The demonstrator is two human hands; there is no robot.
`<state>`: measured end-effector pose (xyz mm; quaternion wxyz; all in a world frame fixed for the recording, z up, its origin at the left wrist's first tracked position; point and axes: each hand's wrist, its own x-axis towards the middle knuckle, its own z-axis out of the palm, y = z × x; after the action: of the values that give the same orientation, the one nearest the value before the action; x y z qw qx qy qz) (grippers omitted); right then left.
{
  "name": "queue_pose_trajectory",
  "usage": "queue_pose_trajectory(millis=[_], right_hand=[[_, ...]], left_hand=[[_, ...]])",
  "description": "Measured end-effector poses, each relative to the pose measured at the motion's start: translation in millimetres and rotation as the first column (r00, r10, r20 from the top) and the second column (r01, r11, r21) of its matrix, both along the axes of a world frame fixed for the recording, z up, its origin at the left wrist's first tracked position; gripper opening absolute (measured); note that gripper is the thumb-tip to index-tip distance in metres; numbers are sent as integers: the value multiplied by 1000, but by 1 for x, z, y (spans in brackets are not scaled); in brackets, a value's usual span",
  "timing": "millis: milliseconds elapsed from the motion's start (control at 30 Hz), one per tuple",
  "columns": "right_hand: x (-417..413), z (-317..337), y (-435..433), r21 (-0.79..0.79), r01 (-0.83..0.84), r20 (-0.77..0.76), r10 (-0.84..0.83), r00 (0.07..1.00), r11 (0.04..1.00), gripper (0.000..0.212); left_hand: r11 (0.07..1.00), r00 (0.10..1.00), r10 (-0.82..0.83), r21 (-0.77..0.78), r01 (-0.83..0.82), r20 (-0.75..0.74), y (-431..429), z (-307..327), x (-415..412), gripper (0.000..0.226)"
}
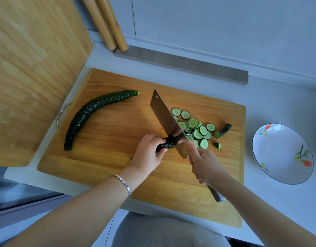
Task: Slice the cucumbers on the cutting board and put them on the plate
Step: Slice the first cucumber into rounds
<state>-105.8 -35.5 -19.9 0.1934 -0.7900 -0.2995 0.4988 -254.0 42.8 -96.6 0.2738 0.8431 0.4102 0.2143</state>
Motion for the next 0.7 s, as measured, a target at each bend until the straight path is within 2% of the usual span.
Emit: queue_pose_trajectory(millis=[67,167,333,400,700], right_hand=[[-4,-10,1,-17,-41,67,42,997,999,55],[-9,-24,-2,-5,-33,59,34,998,999,54],[-1,-20,-5,-48,194,-168,-199,965,980,55],[3,-13,-6,-68,223,-220,-233,947,972,55],[10,8,-9,-14,77,-112,-78,991,997,55]], left_hand=[[1000,1000,0,-6,0,2,-1,0,0,23],[1000,1000,-9,-4,9,4,-2,1,0,24],[999,1000,-23,25,23,-9,0,1,-5,27],[999,999,-12,50,14,-43,0,1,-7,29],[1000,1000,28,1,-28,-7,-3,0,-2,25]])
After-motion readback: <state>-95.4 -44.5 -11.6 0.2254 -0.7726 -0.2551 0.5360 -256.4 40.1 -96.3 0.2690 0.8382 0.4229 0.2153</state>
